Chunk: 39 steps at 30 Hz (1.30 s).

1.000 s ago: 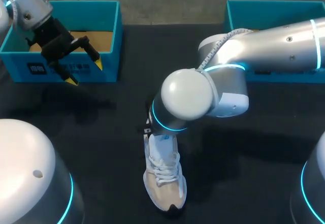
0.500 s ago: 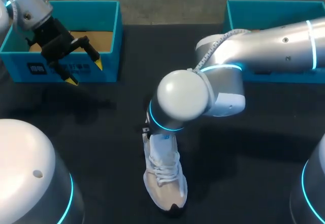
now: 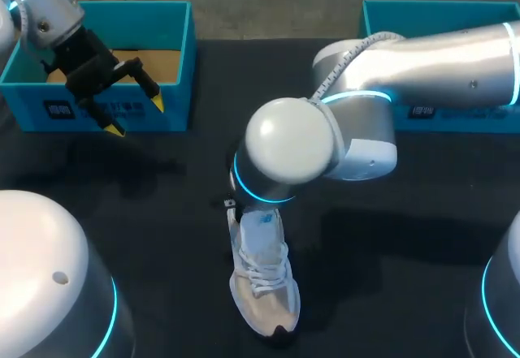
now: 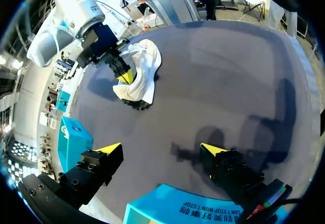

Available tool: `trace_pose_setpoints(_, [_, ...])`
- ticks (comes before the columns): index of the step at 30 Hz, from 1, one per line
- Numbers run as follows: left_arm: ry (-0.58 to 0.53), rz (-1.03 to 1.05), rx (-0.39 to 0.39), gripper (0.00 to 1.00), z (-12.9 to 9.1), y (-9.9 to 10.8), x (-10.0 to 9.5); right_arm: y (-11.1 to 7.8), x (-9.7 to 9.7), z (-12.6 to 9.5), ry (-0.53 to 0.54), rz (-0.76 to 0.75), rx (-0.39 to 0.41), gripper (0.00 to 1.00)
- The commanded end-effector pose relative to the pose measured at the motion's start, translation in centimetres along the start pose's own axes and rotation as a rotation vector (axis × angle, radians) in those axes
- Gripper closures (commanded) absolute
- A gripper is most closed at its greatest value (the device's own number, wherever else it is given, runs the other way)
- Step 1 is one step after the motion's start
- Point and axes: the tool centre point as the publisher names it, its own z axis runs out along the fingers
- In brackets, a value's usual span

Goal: Take the shoe out of the shoebox, open the shoe tongue, remove and reinsert the insole, then place the shoe into the shoebox

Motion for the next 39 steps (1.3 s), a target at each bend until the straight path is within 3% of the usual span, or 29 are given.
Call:
trace_pose_setpoints(1, [0.002,0.000,-0.003,0.00,0.0,-0.1,0.0,0.2,-0.1,3.3,0.091,-0.005,0.072,1.00])
trace_pose_setpoints(8, [0.002,0.000,-0.003,0.00,0.0,-0.1,0.0,-0.6,0.0,5.3,0.144,0.011,0.122,1.00])
trace_pose_setpoints(16, [0.002,0.000,-0.003,0.00,0.0,-0.1,0.0,-2.2,-0.1,6.2,0.110,0.046,0.153,1.00])
trace_pose_setpoints(19, [0.002,0.000,-0.003,0.00,0.0,-0.1,0.0,-2.4,-0.2,5.5,0.091,0.052,0.139,1.00])
trace_pose_setpoints(25, [0.002,0.000,-0.003,0.00,0.0,-0.1,0.0,-1.4,-0.1,1.3,-0.019,0.020,0.076,1.00])
trace_pose_setpoints(29, [0.002,0.000,-0.003,0.00,0.0,-0.1,0.0,-0.9,-0.1,0.5,-0.067,-0.004,0.072,1.00])
trace_pose_setpoints(39, [0.002,0.000,-0.003,0.00,0.0,-0.1,0.0,-0.9,-0.5,3.8,-0.061,-0.004,0.119,1.00])
